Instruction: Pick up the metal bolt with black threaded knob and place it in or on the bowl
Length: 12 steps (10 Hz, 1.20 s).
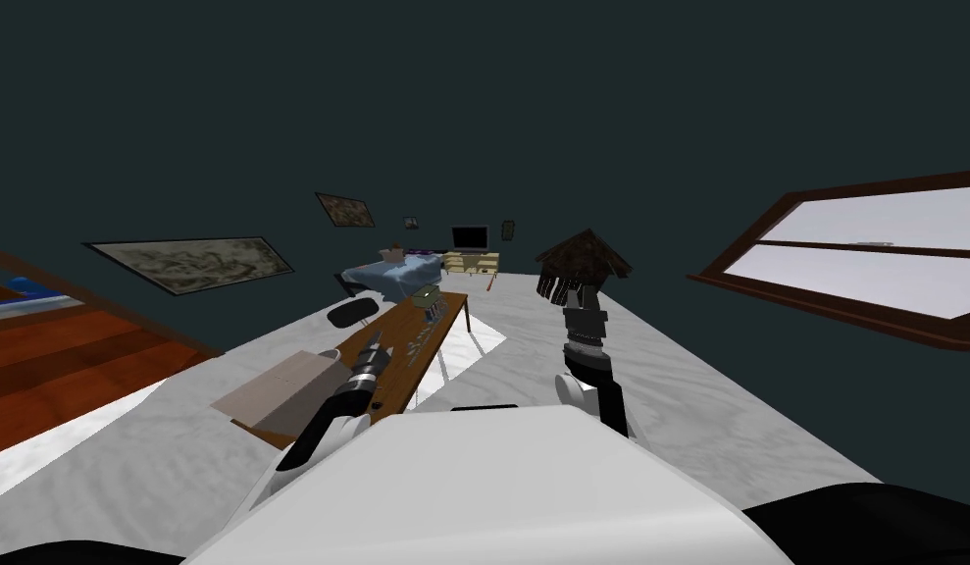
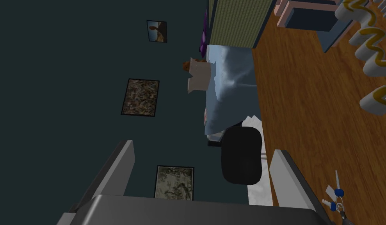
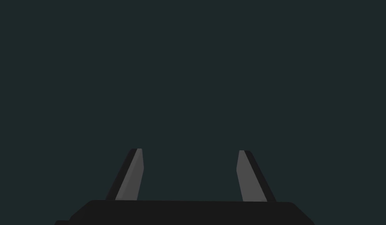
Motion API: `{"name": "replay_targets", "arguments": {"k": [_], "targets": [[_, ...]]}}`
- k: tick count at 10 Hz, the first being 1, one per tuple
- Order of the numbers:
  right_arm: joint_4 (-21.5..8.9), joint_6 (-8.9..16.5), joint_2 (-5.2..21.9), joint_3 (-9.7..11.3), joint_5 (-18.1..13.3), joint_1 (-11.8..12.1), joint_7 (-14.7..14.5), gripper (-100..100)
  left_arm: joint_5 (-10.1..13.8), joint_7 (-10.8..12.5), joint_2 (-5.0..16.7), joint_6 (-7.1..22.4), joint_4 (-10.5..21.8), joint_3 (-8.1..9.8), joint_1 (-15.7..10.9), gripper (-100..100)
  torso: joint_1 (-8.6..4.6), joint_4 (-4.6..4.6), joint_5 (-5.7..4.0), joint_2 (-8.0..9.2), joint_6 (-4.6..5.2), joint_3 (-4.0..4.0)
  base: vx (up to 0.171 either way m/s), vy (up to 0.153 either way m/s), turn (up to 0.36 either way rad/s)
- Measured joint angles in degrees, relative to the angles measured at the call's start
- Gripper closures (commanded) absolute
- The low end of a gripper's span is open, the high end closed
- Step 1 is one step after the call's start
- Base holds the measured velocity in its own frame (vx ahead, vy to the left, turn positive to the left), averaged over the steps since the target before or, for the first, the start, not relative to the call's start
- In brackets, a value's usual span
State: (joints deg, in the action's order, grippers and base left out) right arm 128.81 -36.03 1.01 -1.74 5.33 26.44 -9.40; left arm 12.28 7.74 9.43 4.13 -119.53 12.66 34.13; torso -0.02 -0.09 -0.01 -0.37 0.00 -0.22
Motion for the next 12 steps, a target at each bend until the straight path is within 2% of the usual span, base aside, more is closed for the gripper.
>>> {"name": "replay_targets", "arguments": {"k": [5,7,10,12], "targets": [[0.0,0.0,0.0,0.0,0.0,0.0,0.0,0,3.5,3.4,0.4,6.9,2.6,1.96,2.6,-100,0.01,0.03,0.0,0.16,-0.01,0.09,0.073,0.0,-0.021],[0.0,0.0,0.0,0.0,0.0,0.0,0.0,0,4.8,4.8,0.7,9.6,5.1,2.89,2.1,-100,0.01,0.03,0.0,0.14,-0.01,0.08,0.062,0.006,-0.018],[0.0,0.0,0.0,0.0,0.0,0.0,0.0,0,7.6,7.1,1.3,13.4,7.9,4.04,3.4,-100,0.02,0.02,0.01,0.11,-0.01,0.06,0.067,0.006,-0.011],[0.0,0.0,0.0,0.0,0.0,0.0,0.0,0,8.7,8.4,1.0,16.1,9.0,4.74,3.8,-100,0.02,0.03,0.01,0.18,-0.01,0.1,0.049,0.009,-0.013]]}}
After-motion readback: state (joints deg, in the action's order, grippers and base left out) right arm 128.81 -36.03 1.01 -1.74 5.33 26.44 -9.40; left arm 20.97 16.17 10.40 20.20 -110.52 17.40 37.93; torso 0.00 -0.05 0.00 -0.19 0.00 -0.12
